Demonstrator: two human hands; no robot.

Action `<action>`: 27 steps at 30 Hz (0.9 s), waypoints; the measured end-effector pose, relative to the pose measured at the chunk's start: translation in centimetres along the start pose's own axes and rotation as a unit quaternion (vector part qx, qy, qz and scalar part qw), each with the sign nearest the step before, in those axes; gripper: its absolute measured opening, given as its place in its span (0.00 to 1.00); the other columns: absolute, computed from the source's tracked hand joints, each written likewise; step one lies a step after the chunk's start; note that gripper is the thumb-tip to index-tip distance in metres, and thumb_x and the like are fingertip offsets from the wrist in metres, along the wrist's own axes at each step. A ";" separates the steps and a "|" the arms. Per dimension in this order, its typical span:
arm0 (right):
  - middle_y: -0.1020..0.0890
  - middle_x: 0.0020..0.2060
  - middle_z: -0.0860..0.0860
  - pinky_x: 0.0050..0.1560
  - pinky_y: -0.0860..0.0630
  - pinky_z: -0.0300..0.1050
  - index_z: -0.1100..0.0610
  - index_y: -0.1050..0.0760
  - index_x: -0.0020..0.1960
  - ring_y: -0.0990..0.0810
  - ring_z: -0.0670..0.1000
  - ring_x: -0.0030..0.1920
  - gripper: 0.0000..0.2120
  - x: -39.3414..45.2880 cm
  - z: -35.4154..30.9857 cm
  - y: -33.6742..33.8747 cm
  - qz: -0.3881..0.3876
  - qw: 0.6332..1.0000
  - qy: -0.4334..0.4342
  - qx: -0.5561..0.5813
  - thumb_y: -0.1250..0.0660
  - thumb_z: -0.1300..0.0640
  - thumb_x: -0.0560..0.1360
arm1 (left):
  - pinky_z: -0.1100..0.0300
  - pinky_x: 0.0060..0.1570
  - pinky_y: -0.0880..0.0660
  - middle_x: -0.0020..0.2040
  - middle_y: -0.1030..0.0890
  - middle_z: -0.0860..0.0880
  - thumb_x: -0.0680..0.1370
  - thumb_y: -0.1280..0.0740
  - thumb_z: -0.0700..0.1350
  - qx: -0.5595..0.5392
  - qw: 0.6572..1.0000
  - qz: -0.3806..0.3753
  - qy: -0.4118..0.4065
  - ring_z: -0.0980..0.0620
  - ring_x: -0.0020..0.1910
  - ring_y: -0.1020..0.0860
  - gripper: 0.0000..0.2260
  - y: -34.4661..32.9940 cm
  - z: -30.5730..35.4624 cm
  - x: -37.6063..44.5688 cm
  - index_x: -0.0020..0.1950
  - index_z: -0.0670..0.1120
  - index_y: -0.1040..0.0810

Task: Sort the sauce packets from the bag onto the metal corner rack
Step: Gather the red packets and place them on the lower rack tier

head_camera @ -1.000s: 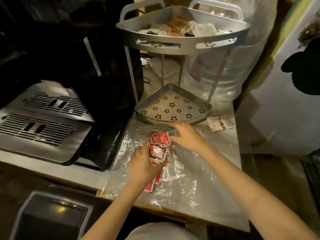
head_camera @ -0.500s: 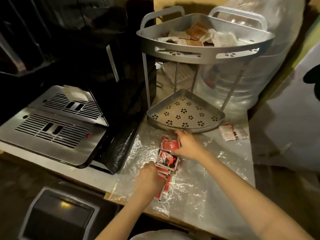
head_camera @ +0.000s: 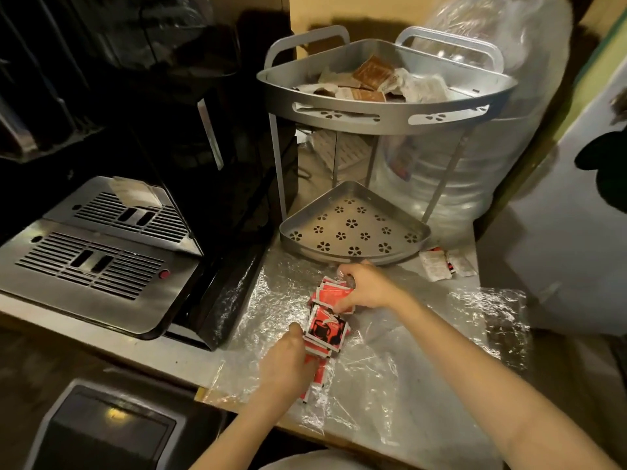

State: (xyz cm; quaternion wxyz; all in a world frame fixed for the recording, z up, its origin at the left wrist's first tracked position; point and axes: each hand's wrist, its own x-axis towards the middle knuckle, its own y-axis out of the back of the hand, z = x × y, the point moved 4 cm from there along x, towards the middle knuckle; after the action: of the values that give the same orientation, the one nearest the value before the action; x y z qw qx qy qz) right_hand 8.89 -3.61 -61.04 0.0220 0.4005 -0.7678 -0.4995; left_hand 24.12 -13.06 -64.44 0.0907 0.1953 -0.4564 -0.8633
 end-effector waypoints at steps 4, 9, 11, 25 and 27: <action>0.22 0.60 0.55 0.55 0.26 0.43 0.60 0.31 0.65 0.22 0.53 0.55 0.33 -1.0 0.0 1.5 -0.022 0.998 0.002 0.064 0.24 0.53 0.64 | 0.69 0.35 0.27 0.41 0.23 0.56 0.73 0.31 0.42 -0.137 0.987 -0.077 0.026 0.59 0.39 0.23 0.13 1.1 0.2 0.3 0.52 0.47 0.33; 0.17 0.49 0.50 0.55 0.24 0.41 0.58 0.23 0.54 0.19 0.50 0.49 0.20 -2.5 1.0 4.6 -0.043 0.980 -0.045 0.192 0.24 0.54 0.64 | 0.60 0.39 0.21 0.50 0.17 0.44 0.65 0.23 0.41 -0.346 0.914 -0.210 0.030 0.50 0.40 0.18 0.20 4.8 1.2 1.0 0.54 0.46 0.26; 0.16 0.47 0.53 0.55 0.24 0.45 0.60 0.21 0.51 0.18 0.53 0.48 0.17 -3.0 2.0 5.3 -0.029 0.959 -0.072 0.272 0.24 0.54 0.65 | 0.59 0.36 0.20 0.48 0.16 0.41 0.62 0.22 0.40 -0.432 0.865 -0.254 0.038 0.49 0.37 0.17 0.22 6.1 1.7 1.6 0.54 0.44 0.24; 0.17 0.44 0.55 0.45 0.21 0.54 0.59 0.24 0.50 0.18 0.54 0.44 0.24 -6.8 5.7 3.8 0.010 0.751 -0.212 0.625 0.24 0.58 0.56 | 0.35 0.60 0.32 0.63 0.23 0.39 0.65 0.40 0.69 -0.746 0.598 -0.274 0.101 0.36 0.62 0.26 0.37 4.4 4.1 4.1 0.64 0.45 0.26; 0.22 0.57 0.60 0.52 0.22 0.61 0.60 0.27 0.59 0.20 0.60 0.54 0.35 -7.1 5.7 3.0 0.006 0.726 -0.225 0.650 0.20 0.59 0.53 | 0.32 0.61 0.35 0.62 0.23 0.39 0.64 0.41 0.71 -0.713 0.630 -0.297 0.081 0.36 0.62 0.26 0.38 4.4 5.4 4.2 0.63 0.45 0.25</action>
State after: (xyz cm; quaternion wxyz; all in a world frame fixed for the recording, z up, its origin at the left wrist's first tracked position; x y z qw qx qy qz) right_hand 9.46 5.76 -58.89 -0.4138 0.1880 -0.8895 0.0467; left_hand 17.94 -12.89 -59.14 -0.0232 0.2643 0.3929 -0.8805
